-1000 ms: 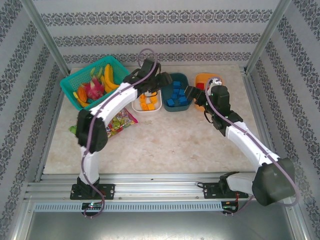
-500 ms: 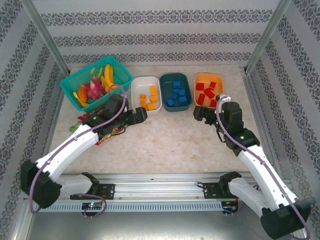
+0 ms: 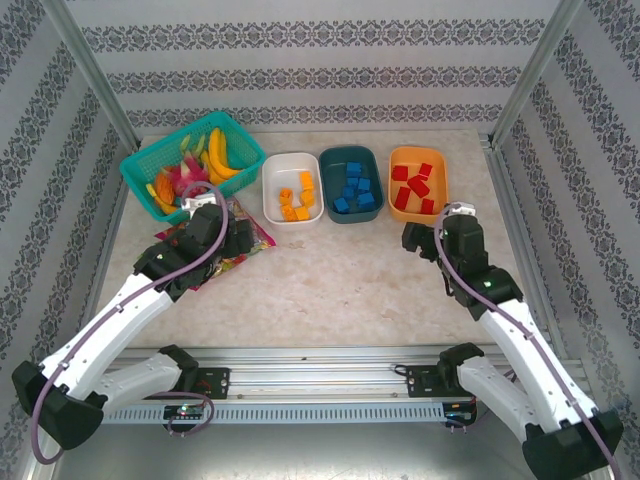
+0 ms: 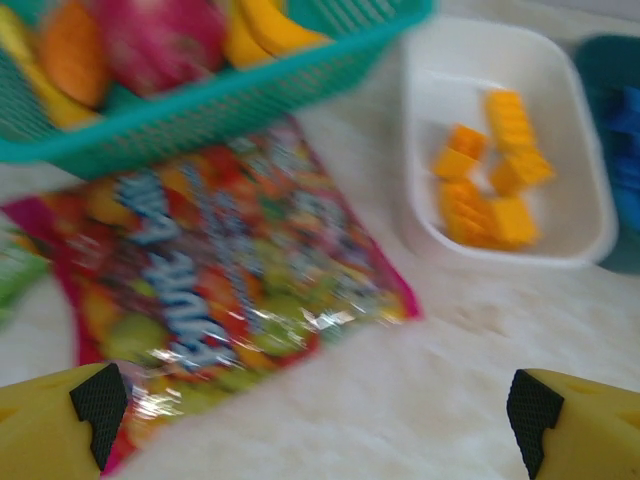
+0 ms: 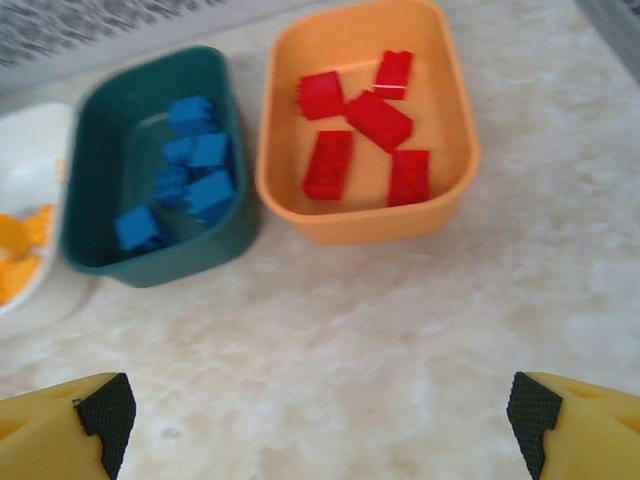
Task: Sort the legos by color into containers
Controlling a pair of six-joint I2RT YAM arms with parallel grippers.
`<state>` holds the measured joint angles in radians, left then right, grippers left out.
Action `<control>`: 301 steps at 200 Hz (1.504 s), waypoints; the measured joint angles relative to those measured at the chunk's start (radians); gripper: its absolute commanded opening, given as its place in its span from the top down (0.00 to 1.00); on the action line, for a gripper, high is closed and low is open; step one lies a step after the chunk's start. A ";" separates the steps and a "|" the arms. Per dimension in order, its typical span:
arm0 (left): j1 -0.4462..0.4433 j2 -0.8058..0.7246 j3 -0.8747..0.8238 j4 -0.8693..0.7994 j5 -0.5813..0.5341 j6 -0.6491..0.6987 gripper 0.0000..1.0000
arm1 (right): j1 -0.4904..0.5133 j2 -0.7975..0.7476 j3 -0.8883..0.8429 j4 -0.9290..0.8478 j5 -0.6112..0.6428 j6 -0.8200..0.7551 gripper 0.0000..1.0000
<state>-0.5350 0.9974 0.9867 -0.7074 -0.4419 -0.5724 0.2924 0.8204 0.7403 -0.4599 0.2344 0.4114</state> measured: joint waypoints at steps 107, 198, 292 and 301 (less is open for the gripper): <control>0.317 0.118 -0.500 0.662 -0.158 0.317 0.00 | -0.108 0.351 -0.300 0.719 0.221 -0.320 0.02; 0.453 0.502 -0.557 1.358 0.129 0.515 0.00 | -0.251 0.703 -0.446 1.379 -0.006 -0.364 0.02; 0.501 0.560 -0.604 1.561 0.263 0.539 0.00 | -0.244 0.701 -0.389 1.390 -0.012 -0.363 0.02; 0.501 0.560 -0.604 1.561 0.267 0.539 0.00 | -0.244 0.701 -0.389 1.390 -0.012 -0.363 0.02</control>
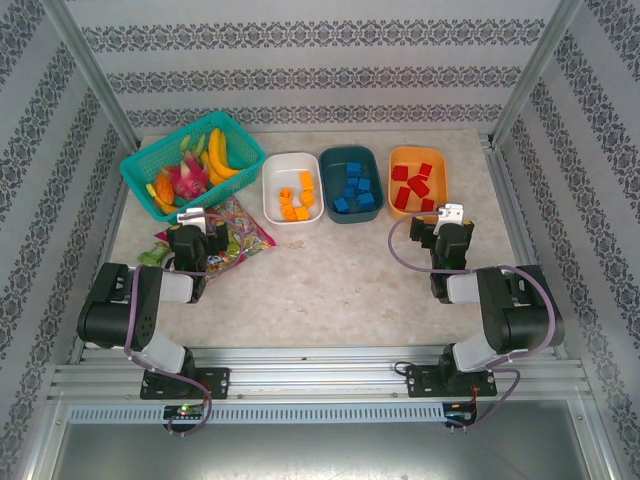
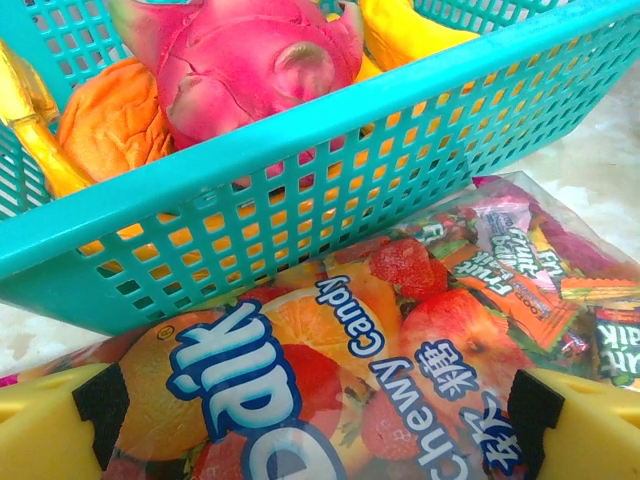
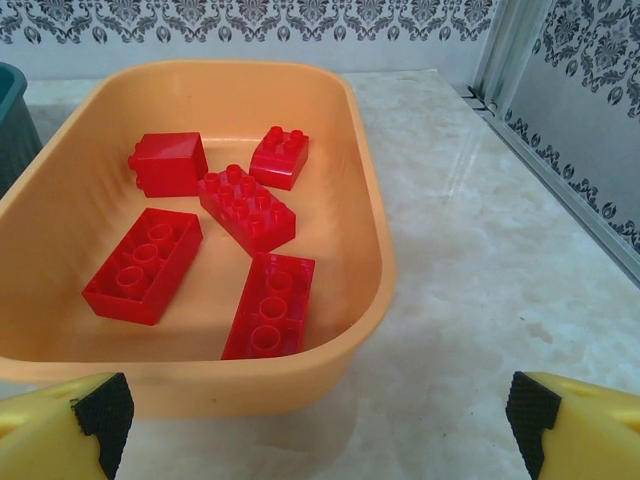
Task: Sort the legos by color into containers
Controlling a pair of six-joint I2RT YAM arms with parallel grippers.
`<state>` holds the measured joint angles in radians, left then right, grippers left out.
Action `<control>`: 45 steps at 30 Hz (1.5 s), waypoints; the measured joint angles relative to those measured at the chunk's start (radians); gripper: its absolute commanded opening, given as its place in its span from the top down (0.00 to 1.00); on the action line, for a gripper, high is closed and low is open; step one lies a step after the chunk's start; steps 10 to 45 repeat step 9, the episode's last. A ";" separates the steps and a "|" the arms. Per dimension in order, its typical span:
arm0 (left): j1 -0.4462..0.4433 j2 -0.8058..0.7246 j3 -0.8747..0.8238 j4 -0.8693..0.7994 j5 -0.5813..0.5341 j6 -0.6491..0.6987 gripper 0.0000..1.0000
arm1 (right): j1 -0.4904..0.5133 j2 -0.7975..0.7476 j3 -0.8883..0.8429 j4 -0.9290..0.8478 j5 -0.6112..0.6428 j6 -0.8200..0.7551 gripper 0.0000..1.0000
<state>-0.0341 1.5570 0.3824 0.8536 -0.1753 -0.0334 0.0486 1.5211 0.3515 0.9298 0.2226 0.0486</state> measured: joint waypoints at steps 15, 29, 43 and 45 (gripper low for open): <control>0.002 0.000 0.000 0.000 0.011 0.000 0.00 | 0.000 0.000 0.002 -0.014 -0.007 0.000 0.02; 0.002 0.000 0.000 0.000 0.011 0.000 0.00 | 0.000 0.000 0.002 -0.014 -0.007 0.000 0.02; 0.002 0.000 0.000 0.000 0.011 0.000 0.00 | 0.000 0.000 0.002 -0.014 -0.007 0.000 0.02; 0.002 0.000 0.000 0.000 0.011 0.000 0.00 | 0.000 0.000 0.002 -0.014 -0.007 0.000 0.02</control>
